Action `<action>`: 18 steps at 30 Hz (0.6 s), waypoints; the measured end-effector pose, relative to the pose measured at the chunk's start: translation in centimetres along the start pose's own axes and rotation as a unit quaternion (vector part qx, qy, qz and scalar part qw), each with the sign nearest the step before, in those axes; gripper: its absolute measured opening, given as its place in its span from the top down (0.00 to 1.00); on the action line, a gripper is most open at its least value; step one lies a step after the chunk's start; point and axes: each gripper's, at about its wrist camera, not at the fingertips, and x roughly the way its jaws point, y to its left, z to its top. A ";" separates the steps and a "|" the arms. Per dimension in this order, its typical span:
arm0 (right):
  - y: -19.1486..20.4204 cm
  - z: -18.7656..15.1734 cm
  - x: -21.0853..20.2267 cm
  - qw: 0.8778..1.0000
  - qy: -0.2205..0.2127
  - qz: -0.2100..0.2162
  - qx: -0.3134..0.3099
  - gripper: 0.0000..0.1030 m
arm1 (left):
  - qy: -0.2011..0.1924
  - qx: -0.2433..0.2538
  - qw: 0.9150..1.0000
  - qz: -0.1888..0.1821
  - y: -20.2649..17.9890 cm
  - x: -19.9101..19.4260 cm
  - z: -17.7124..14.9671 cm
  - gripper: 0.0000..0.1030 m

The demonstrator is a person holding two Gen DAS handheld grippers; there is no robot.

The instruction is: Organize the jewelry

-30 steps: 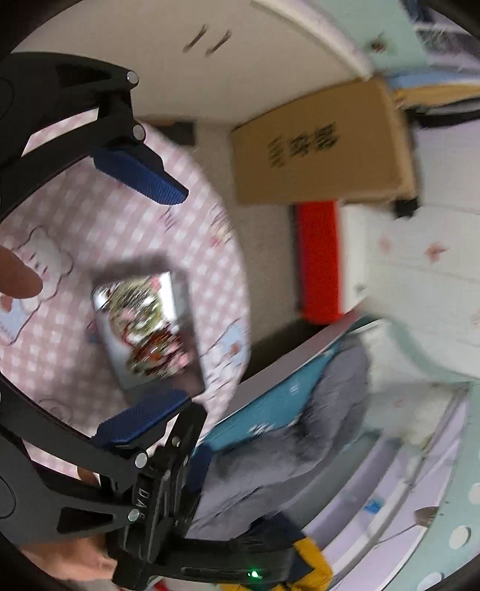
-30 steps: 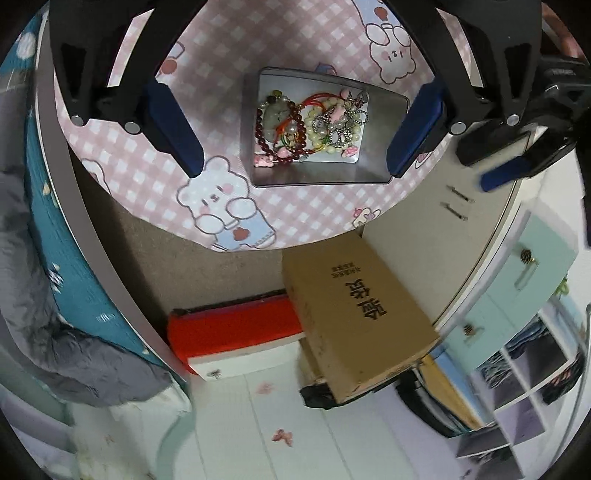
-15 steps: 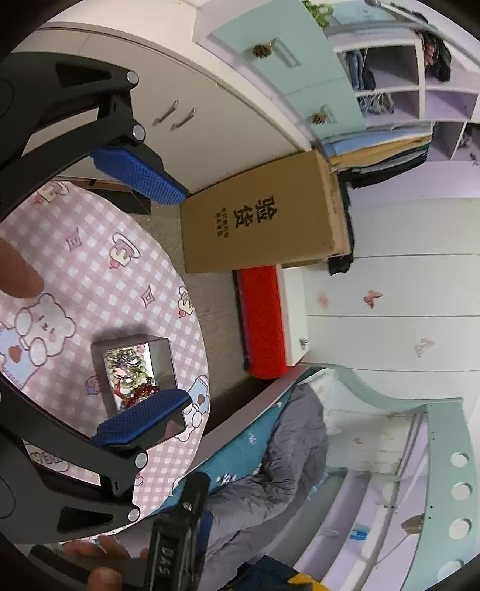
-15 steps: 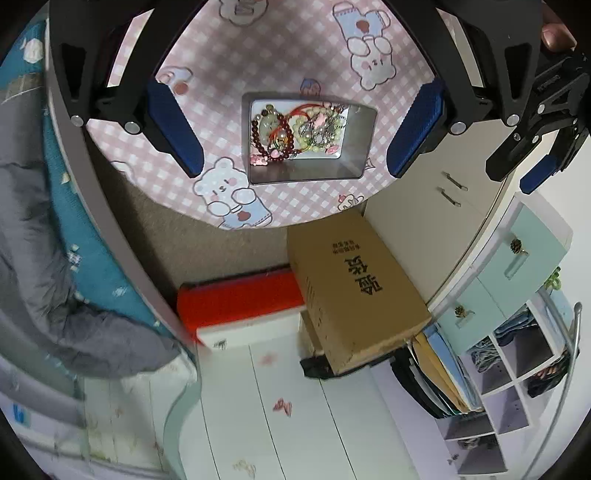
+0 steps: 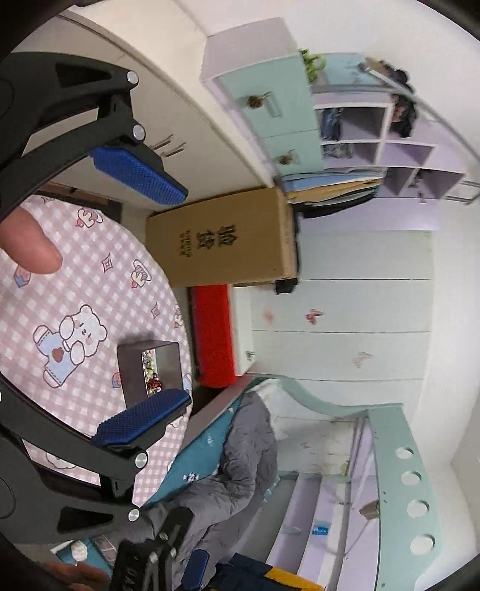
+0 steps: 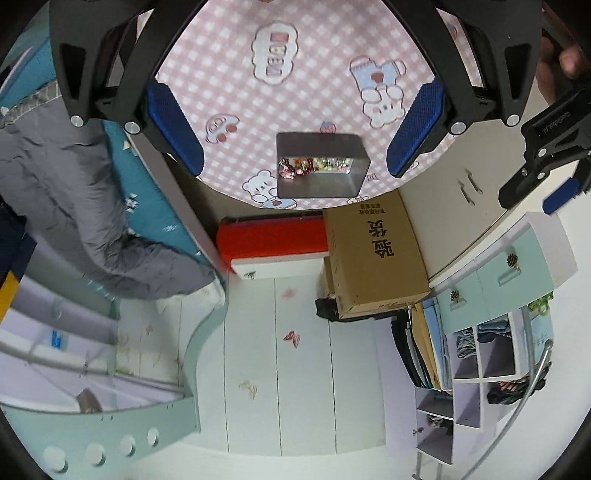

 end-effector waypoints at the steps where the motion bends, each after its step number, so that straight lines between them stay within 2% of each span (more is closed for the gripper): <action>1: 0.2 -0.4 -0.4 1.000 -0.004 -0.004 -0.003 0.07 | -0.008 0.002 1.000 -0.001 -0.2 -1.0 -0.3 0.06; 7: 1.1 -3.2 -2.9 0.999 -0.033 -0.032 -0.002 0.07 | -0.042 -0.007 0.999 0.001 -0.8 -5.2 -2.2 0.06; 18: 2.7 -3.5 -5.2 0.997 -0.056 -0.050 -0.010 0.07 | -0.039 -0.033 0.999 -0.008 -0.2 -7.6 -2.3 0.06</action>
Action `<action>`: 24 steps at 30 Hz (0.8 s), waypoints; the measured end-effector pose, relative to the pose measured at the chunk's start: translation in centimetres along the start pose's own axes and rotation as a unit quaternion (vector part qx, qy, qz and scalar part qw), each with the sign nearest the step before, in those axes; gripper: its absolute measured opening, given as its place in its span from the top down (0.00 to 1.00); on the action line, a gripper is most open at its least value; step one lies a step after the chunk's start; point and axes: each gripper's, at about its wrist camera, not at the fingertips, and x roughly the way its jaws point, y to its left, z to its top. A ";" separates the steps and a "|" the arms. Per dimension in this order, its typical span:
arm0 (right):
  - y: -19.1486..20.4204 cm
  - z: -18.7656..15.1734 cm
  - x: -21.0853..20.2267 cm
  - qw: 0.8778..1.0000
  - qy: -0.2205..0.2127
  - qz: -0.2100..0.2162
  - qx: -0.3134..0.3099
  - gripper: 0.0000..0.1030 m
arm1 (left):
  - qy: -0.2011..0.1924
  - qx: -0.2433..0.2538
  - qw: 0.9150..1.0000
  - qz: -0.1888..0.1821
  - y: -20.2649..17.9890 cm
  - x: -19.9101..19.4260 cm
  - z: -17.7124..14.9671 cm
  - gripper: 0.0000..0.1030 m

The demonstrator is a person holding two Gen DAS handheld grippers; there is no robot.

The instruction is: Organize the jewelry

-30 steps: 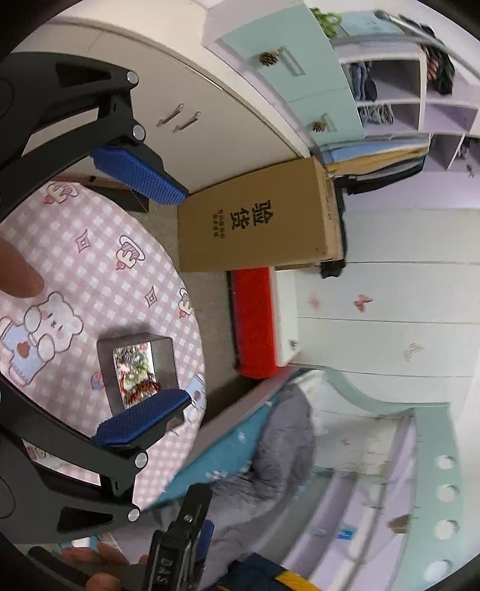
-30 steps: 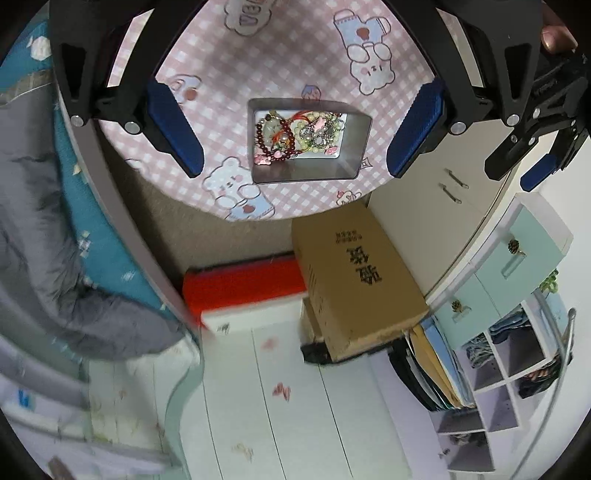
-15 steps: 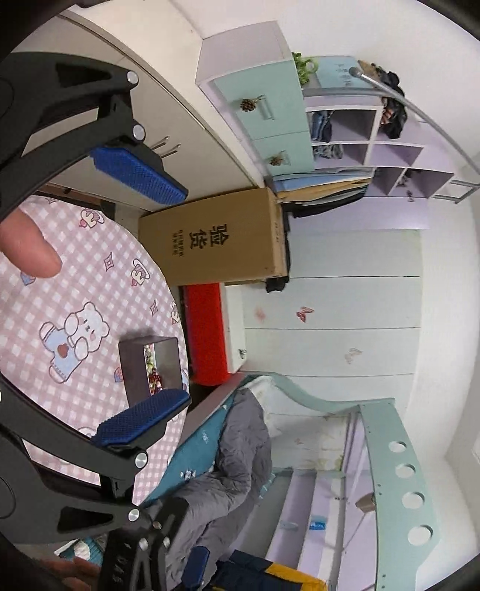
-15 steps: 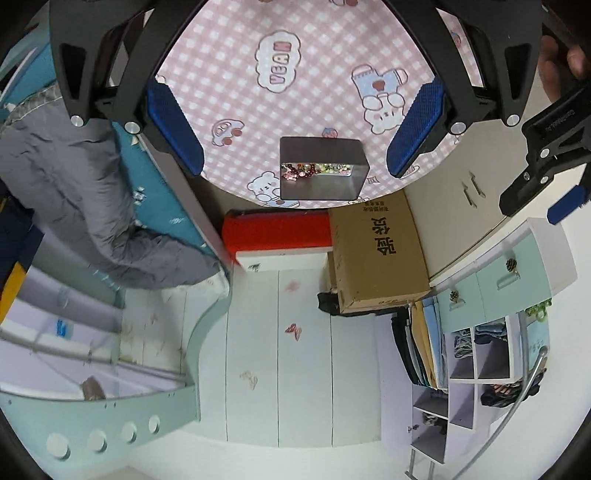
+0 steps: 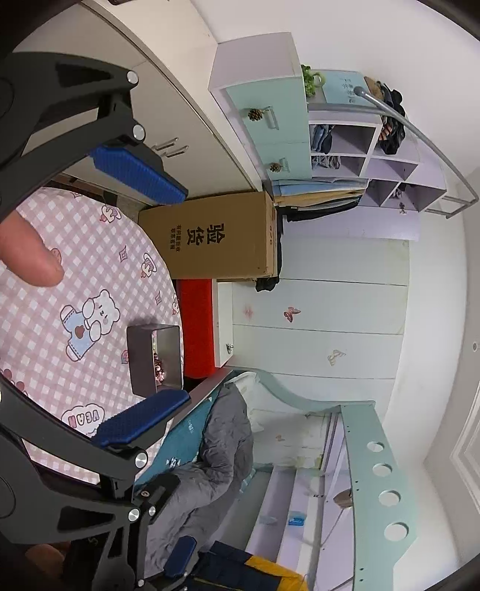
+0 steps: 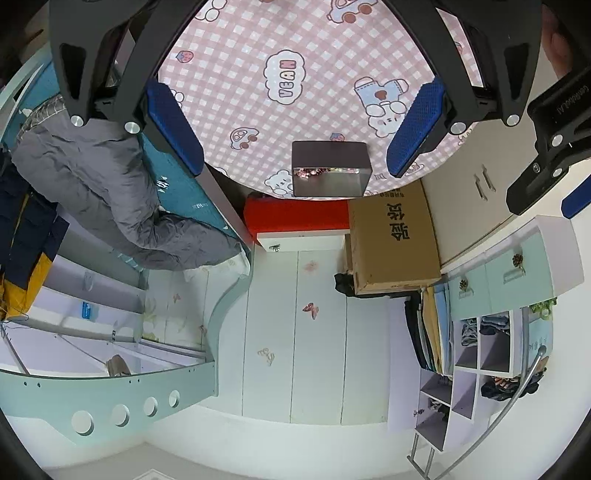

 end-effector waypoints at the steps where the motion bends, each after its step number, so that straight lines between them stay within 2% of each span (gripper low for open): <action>1: 0.1 0.0 -0.1 1.000 -0.002 -0.002 -0.001 0.07 | 0.000 -0.002 1.000 -0.001 0.0 -0.1 0.0 0.06; 17: 0.1 -0.5 -0.2 1.000 -0.007 -0.013 0.011 0.07 | 0.009 -0.026 1.000 -0.007 0.6 -0.1 0.1 0.06; 22: 0.1 -0.6 -0.2 1.000 -0.009 -0.016 0.013 0.07 | 0.006 -0.032 0.999 -0.022 0.5 0.0 -0.1 0.06; 24: 0.1 -0.5 -0.2 1.000 -0.012 -0.018 0.011 0.07 | 0.004 -0.034 0.999 -0.039 0.7 0.0 -0.2 0.06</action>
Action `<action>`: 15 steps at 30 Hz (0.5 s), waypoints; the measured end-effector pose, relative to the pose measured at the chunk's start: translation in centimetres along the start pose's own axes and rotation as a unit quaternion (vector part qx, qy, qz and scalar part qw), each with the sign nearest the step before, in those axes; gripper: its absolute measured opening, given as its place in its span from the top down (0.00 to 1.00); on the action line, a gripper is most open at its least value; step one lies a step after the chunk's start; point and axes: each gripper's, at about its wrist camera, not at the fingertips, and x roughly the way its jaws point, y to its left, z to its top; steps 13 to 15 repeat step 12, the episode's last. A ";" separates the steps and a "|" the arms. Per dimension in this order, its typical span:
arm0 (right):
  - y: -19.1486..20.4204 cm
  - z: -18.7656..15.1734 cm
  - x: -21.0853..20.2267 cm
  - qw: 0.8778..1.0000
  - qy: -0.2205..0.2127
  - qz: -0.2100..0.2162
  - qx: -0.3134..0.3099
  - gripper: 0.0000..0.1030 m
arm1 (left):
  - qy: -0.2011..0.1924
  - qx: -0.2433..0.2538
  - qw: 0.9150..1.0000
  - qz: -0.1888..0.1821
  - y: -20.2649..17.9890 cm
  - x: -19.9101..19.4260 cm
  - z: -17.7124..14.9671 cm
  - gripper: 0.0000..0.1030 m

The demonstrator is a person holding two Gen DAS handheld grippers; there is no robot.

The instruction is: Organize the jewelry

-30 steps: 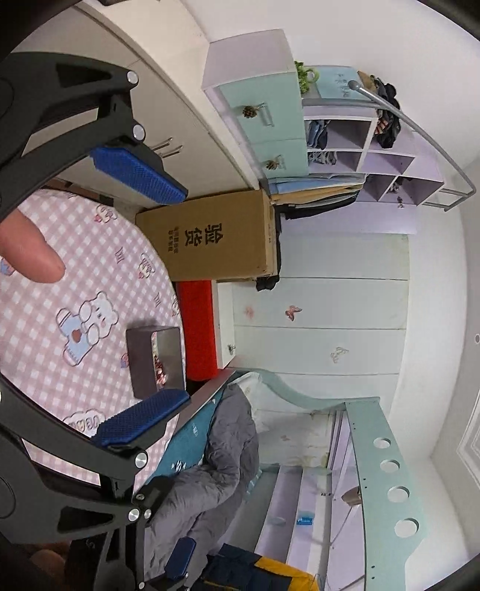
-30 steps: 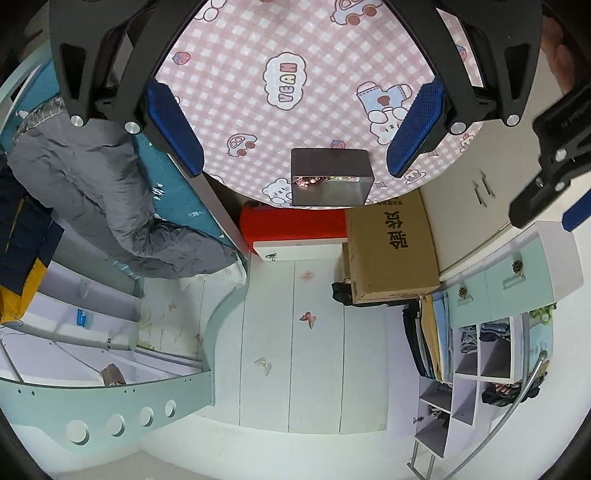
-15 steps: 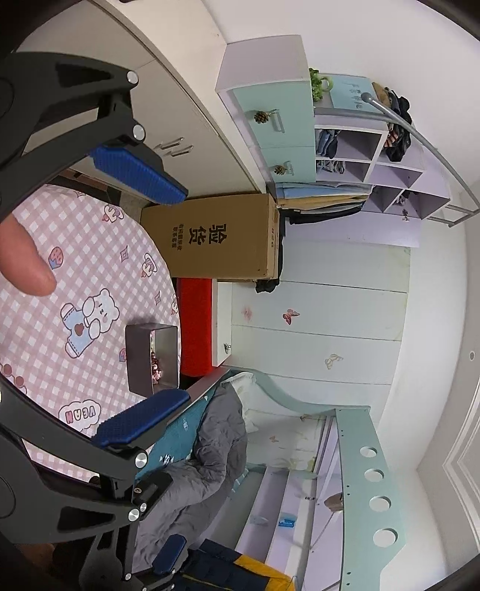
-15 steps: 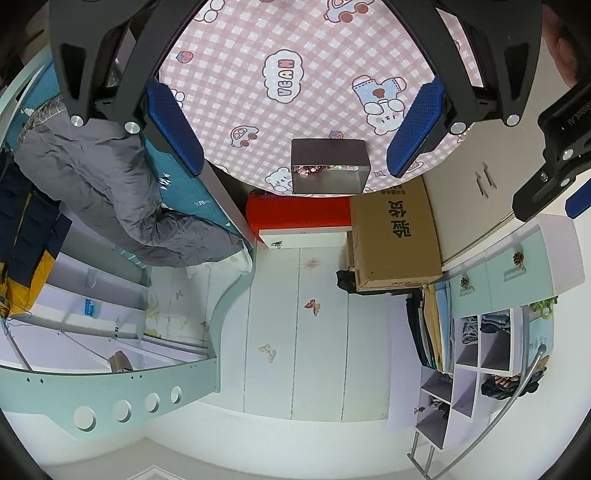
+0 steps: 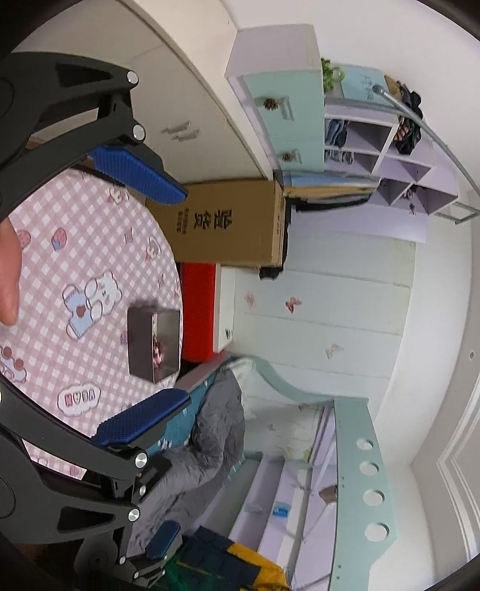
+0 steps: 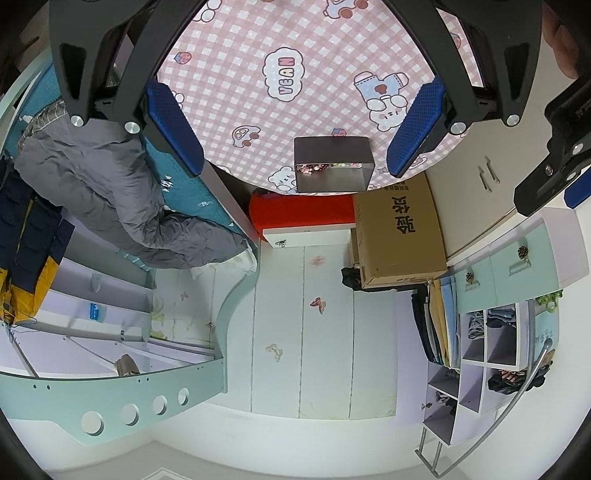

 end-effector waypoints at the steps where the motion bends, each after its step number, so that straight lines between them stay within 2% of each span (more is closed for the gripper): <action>1: 0.0 0.0 0.0 1.000 -0.001 0.000 -0.001 0.07 | -0.003 0.000 1.000 -0.011 0.0 0.0 -0.1 0.06; 4: 0.1 0.2 0.0 1.000 -0.007 -0.001 -0.002 0.07 | -0.012 0.005 1.000 -0.011 -0.1 -0.2 -0.1 0.06; 9: 0.3 0.5 -0.3 1.000 -0.020 -0.002 -0.008 0.07 | -0.020 0.021 0.999 0.017 -0.4 -0.2 0.0 0.06; 15: 0.4 0.6 -0.3 1.000 -0.022 -0.001 -0.008 0.07 | -0.022 0.023 0.999 0.022 -0.3 -0.1 0.0 0.06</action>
